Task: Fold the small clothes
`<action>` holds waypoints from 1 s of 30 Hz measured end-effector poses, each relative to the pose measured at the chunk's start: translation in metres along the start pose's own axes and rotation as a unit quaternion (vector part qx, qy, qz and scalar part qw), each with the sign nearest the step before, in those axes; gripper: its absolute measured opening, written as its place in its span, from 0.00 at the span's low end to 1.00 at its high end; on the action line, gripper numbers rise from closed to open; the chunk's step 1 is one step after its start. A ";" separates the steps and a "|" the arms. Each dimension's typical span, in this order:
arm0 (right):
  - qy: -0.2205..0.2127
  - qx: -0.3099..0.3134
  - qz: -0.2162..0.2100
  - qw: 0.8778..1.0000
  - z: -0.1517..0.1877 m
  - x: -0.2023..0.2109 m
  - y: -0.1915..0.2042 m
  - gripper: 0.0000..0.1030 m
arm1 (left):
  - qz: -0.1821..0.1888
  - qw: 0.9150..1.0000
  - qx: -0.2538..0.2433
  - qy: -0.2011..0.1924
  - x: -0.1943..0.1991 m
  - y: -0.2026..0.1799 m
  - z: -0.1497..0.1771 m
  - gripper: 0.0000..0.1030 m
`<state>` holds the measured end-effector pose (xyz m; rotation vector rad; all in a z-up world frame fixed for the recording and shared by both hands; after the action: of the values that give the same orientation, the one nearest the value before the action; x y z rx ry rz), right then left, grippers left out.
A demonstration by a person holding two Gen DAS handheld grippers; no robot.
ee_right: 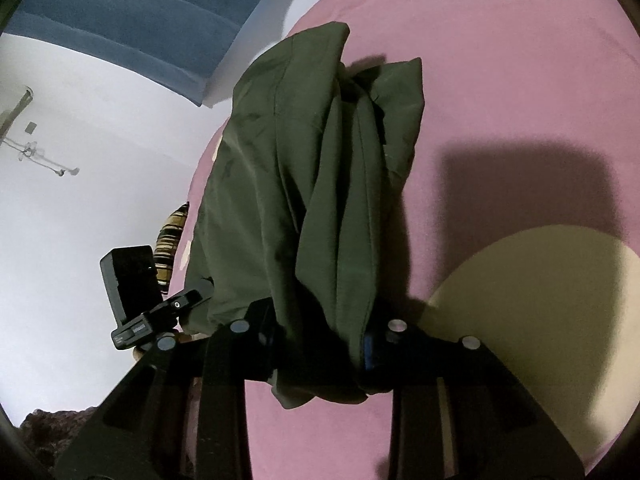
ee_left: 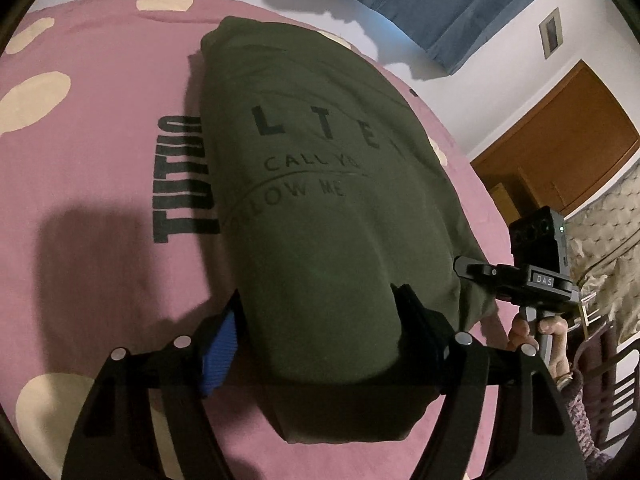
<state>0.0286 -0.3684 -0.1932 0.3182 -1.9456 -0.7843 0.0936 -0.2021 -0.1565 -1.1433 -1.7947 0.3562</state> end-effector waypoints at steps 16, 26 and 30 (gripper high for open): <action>-0.032 -0.009 -0.008 0.999 -0.037 0.023 -0.010 0.87 | 0.032 0.998 -0.028 -0.046 0.057 0.010 -0.027 0.84; -0.010 -0.025 -0.005 1.000 -0.102 -0.021 -0.008 0.87 | 0.040 0.997 0.042 -0.040 0.015 0.056 -0.081 0.84; -0.014 -0.018 0.004 1.000 -0.118 -0.032 -0.003 0.89 | 0.024 0.999 0.027 -0.029 0.000 0.054 -0.097 0.84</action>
<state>0.1462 -0.3999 -0.1800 0.2794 -1.9560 -0.8214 0.2039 -0.1962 -0.1420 -1.1507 -1.8000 0.4679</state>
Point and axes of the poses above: each gripper's, at about its wrist camera, not at the fingertips, and x roughly against the way its jaws point, y to its left, z to its underside, the point moved 10 cm from there along -x, roughly the way its jaws point, and after that the axes turned 14 degrees about z, right-handed, at the moved point
